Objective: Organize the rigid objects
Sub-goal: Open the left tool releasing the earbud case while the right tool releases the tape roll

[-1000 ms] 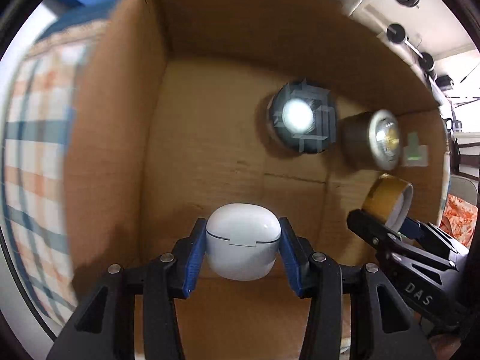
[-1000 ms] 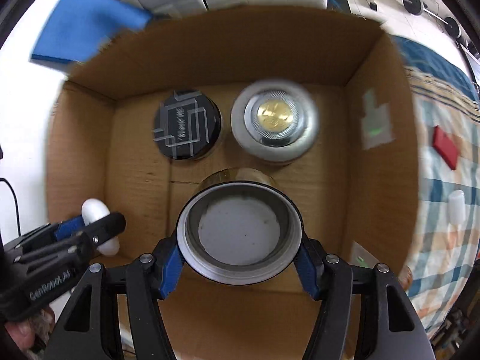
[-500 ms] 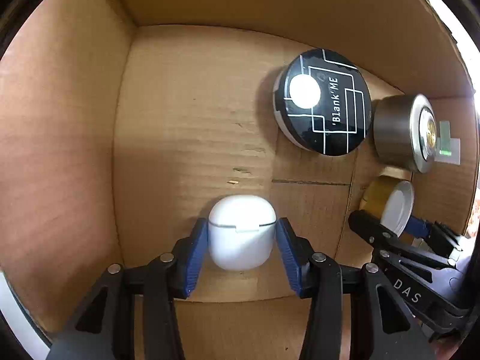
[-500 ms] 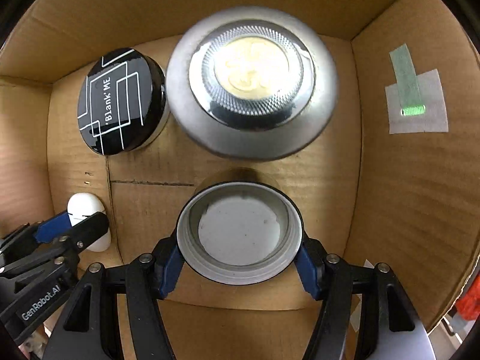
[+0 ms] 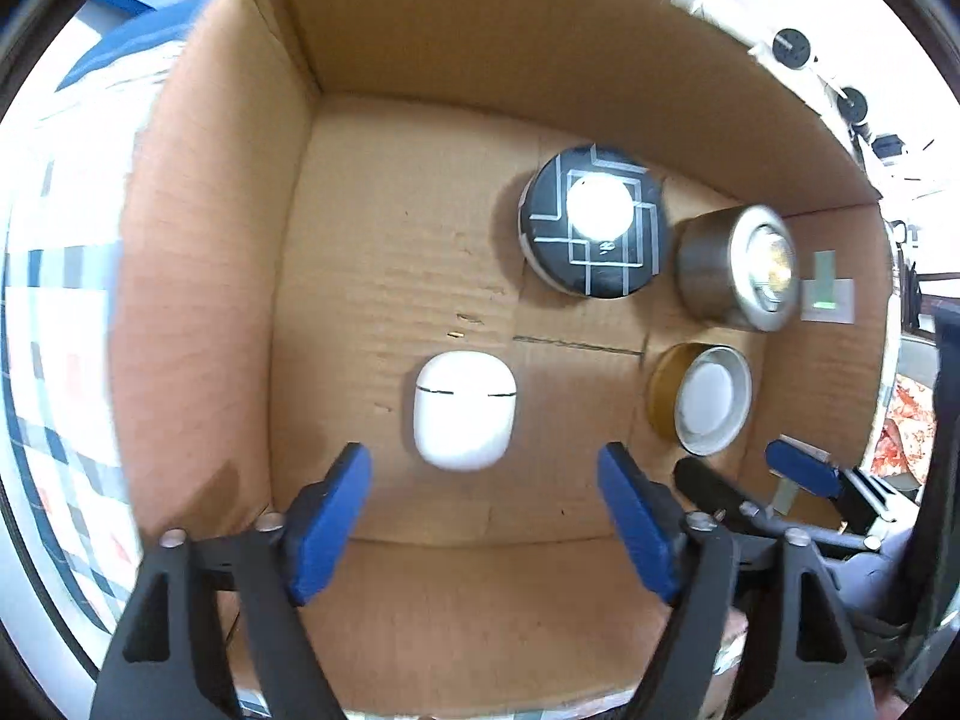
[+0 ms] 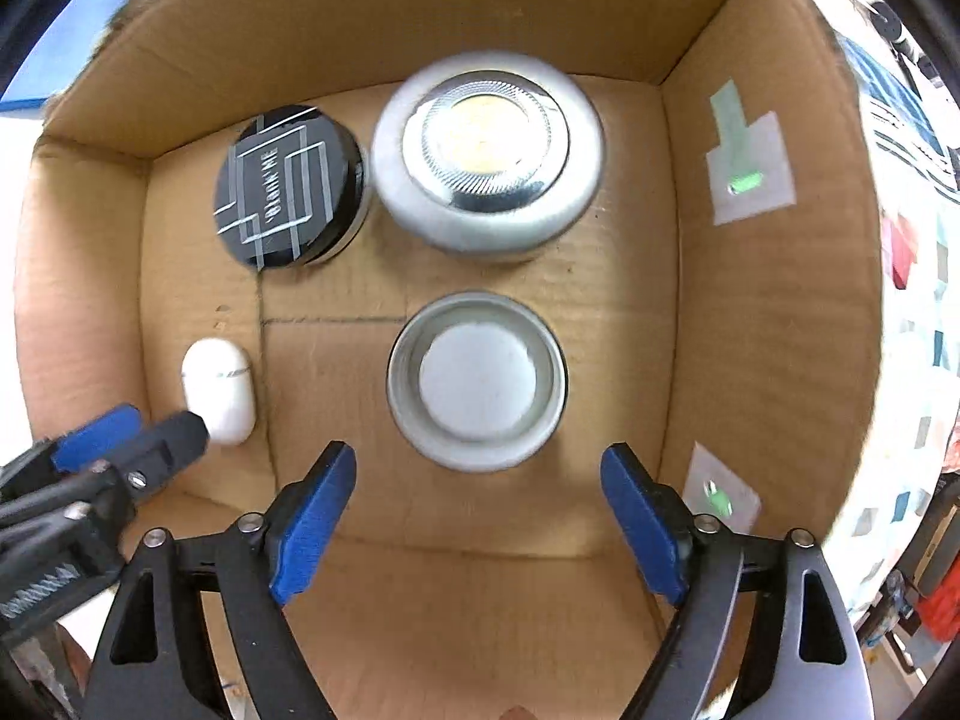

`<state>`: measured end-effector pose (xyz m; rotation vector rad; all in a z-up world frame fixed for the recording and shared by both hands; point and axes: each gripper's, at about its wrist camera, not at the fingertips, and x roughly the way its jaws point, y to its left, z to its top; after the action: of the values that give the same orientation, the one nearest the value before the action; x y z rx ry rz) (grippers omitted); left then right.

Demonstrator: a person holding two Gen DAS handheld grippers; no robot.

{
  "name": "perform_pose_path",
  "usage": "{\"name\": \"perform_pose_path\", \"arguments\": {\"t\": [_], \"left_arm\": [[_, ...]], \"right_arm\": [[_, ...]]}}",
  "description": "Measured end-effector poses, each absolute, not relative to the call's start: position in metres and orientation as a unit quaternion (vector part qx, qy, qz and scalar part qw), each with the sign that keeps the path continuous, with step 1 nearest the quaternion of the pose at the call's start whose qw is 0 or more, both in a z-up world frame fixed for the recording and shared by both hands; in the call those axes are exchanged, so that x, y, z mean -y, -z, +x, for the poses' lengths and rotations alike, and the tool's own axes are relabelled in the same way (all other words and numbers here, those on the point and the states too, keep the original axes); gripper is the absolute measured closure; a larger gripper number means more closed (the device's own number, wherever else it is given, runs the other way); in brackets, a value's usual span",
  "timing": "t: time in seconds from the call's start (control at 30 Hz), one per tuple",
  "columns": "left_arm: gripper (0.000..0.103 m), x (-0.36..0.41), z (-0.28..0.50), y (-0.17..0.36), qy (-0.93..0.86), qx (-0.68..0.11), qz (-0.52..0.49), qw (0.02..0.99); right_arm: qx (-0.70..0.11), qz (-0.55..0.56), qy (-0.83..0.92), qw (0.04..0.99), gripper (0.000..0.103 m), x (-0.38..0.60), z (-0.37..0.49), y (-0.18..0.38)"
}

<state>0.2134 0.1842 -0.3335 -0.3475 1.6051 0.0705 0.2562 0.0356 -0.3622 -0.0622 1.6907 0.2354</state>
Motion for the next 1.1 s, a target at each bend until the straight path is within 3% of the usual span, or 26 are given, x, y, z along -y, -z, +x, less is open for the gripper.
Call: {"name": "perform_pose_path", "arguments": {"t": [0.07, 0.17, 0.2, 0.63, 1.1], "left_arm": [[0.013, -0.182, 0.208, 0.321, -0.032, -0.710, -0.143, 0.689], [0.010, -0.179, 0.200, 0.304, -0.039, -0.699, -0.129, 0.702], [0.000, -0.180, 0.196, 0.298, -0.041, -0.696, -0.125, 0.706], [0.000, -0.171, 0.161, 0.233, -0.040, -0.641, -0.088, 0.761], [0.000, -0.136, 0.138, 0.187, -0.049, -0.606, -0.096, 0.788]], "right_arm": [[-0.739, -0.035, -0.097, 0.666, 0.000, -0.036, 0.246, 0.353], [-0.732, -0.038, -0.098, 0.673, 0.000, -0.036, 0.234, 0.341], [-0.730, -0.039, -0.100, 0.675, 0.000, -0.036, 0.231, 0.338], [-0.678, -0.034, -0.122, 0.724, 0.000, -0.024, 0.192, 0.262], [-0.643, -0.003, -0.162, 0.748, 0.000, 0.017, 0.171, 0.220]]}}
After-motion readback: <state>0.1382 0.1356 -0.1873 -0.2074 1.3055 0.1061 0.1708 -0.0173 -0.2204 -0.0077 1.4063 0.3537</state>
